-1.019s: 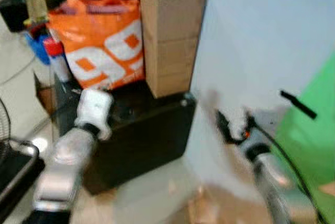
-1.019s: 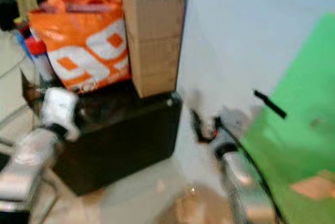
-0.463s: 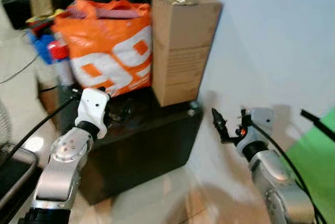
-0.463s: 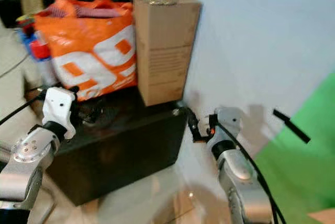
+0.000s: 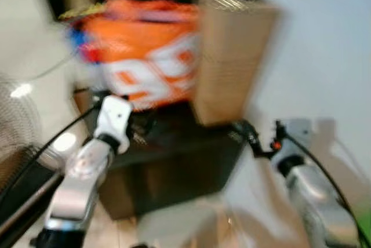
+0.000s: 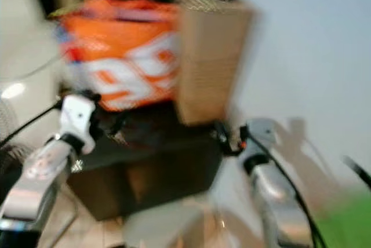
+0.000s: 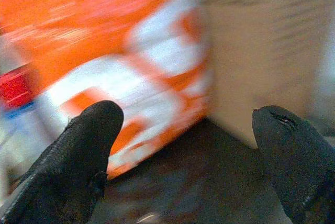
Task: Hang keys on a hook
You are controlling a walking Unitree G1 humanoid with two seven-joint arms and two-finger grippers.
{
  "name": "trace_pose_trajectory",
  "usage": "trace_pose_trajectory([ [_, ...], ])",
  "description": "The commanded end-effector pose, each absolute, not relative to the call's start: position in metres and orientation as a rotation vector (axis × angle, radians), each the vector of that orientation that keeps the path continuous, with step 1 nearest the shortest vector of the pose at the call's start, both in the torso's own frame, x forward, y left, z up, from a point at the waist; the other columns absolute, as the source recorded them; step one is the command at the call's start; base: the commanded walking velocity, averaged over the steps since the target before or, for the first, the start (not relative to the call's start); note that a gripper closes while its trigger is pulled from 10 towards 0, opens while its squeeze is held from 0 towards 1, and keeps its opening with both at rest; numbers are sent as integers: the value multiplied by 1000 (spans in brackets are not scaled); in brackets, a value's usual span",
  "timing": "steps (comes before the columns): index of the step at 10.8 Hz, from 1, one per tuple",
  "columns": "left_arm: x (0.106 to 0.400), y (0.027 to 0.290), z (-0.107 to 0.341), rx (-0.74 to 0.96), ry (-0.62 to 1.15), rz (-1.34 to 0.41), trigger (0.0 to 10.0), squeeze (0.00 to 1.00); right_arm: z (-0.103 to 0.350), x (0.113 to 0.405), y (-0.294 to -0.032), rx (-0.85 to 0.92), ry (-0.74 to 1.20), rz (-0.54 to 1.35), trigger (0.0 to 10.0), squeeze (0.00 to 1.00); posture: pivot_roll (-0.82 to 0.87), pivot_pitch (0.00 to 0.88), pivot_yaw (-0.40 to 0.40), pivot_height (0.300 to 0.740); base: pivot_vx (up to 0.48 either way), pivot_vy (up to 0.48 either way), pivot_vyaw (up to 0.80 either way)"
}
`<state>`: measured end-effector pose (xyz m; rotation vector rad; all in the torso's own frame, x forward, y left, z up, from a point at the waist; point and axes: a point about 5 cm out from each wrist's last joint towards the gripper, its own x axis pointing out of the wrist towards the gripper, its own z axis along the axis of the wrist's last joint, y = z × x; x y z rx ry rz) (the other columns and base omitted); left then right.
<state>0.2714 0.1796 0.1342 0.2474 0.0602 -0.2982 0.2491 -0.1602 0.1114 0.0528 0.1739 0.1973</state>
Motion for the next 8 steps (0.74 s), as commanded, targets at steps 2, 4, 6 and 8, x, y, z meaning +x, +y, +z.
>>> trace_pose_trajectory([
  [2,273,174,137,262,47,-322,10000,16,108,247,-167,50,200,188,10000,1000,-96,0,-52,732,390,0,0],
  [4,271,169,133,293,65,-373,10000,16,100,245,-166,-27,246,308,10000,1000,-99,0,-51,732,390,0,0],
  [6,271,170,133,294,64,-371,10000,16,100,245,-168,-51,247,334,10000,1000,-96,0,-54,732,390,0,0],
  [8,271,173,134,295,62,-365,10000,16,99,247,-168,-60,249,366,10000,1000,-92,0,-55,732,390,0,800],
])
